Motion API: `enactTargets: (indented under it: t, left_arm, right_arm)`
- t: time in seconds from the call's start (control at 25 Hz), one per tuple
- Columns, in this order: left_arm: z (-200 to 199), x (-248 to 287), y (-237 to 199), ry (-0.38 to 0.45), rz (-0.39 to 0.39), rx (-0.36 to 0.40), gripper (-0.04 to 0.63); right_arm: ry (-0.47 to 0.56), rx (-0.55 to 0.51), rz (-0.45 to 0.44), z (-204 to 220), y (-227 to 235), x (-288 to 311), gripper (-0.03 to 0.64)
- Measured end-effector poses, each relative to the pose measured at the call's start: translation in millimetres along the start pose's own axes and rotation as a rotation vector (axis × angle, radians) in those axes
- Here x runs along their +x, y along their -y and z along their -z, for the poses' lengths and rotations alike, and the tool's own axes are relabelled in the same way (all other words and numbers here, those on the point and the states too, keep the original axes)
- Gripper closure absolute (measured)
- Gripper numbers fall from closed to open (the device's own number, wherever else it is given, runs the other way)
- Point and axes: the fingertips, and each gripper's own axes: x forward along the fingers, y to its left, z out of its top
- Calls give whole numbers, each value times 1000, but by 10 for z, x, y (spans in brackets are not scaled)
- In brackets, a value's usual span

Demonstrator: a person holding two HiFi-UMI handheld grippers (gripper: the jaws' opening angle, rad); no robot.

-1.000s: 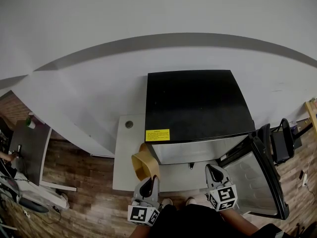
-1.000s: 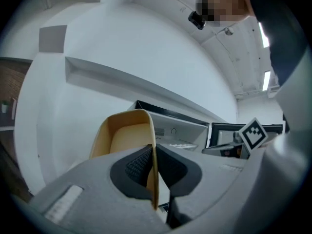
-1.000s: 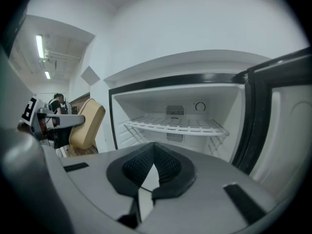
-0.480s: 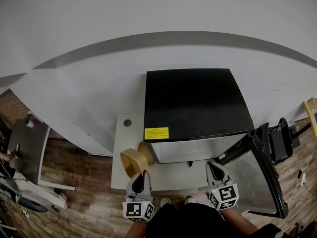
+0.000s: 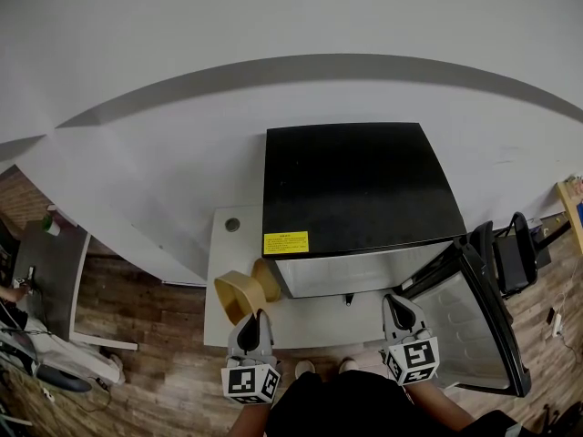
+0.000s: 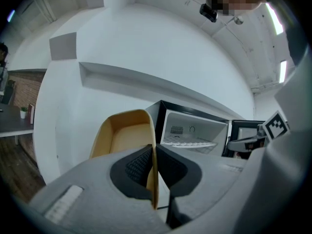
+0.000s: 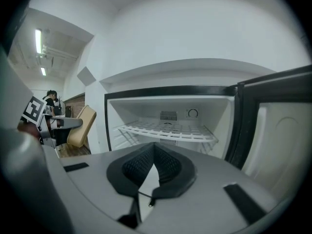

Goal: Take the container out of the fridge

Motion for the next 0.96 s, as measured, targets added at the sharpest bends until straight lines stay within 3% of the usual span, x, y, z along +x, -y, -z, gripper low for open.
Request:
enactTargets:
  t: [0.96]
  left_arm:
    - [31, -25, 20, -13, 5, 25, 568]
  right_arm:
    - [1, -3, -13, -7, -94, -33, 621]
